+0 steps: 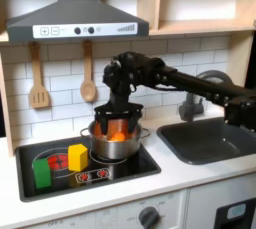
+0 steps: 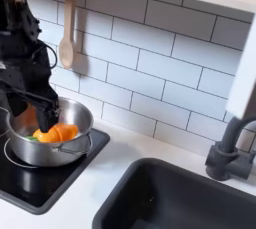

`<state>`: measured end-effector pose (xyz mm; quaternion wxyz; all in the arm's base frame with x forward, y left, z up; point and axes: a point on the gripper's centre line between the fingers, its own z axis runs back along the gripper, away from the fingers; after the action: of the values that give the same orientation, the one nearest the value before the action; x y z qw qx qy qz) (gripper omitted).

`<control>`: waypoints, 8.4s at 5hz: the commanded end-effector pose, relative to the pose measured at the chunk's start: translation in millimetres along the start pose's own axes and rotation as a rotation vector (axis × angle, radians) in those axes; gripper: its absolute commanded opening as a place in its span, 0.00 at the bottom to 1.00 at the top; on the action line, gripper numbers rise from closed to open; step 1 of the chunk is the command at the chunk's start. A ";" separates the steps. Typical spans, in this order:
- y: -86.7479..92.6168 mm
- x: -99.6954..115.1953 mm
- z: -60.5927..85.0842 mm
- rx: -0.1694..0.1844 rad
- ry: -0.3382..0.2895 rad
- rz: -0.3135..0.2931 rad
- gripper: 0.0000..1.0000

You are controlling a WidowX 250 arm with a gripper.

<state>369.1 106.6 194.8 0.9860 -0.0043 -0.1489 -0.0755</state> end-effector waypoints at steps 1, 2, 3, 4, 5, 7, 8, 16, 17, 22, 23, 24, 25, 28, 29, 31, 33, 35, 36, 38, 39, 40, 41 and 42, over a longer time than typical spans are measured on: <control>7.4 5.1 -11.5 0.021 0.009 -0.019 1.00; 16.9 3.1 -16.4 0.038 0.021 0.004 1.00; 15.9 5.8 -20.1 0.043 0.028 0.004 1.00; 18.4 8.5 -21.5 0.053 0.032 0.010 1.00; 24.4 11.8 -22.6 0.062 0.031 0.033 1.00; 33.7 23.4 -24.4 0.079 0.028 0.064 1.00; 35.8 27.9 -27.3 0.083 0.028 0.074 1.00; 7.8 7.7 -30.0 0.026 0.056 0.029 1.00; -3.4 4.3 -28.8 0.014 0.056 0.010 1.00; -1.6 5.9 -27.5 0.024 0.056 0.030 1.00; 3.2 10.0 -26.2 0.039 0.051 0.032 1.00; 5.7 12.0 -31.4 0.041 0.065 0.040 1.00; 5.0 13.9 -33.6 0.038 0.075 0.032 1.00; 5.5 6.7 -35.8 0.019 0.105 -0.006 1.00; 8.1 2.2 -38.6 0.024 0.123 -0.010 1.00; 8.7 2.9 -39.6 0.024 0.126 0.009 0.00; 7.6 2.5 -39.4 0.019 0.128 0.020 0.00; 2.2 15.5 -28.3 -0.023 0.072 0.029 0.00; 1.9 24.8 -17.5 -0.025 0.036 0.024 0.00; -1.3 31.4 -0.9 -0.051 0.002 0.030 0.00; -2.2 30.7 -0.1 -0.060 -0.001 0.035 0.00; 0.5 26.3 -5.0 -0.060 0.015 0.036 0.00; 3.0 27.5 -5.9 -0.061 0.010 0.042 0.00; 4.8 30.4 -2.9 -0.061 -0.007 0.051 0.00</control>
<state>397.3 106.9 197.2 0.9876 -0.0390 -0.1422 -0.0542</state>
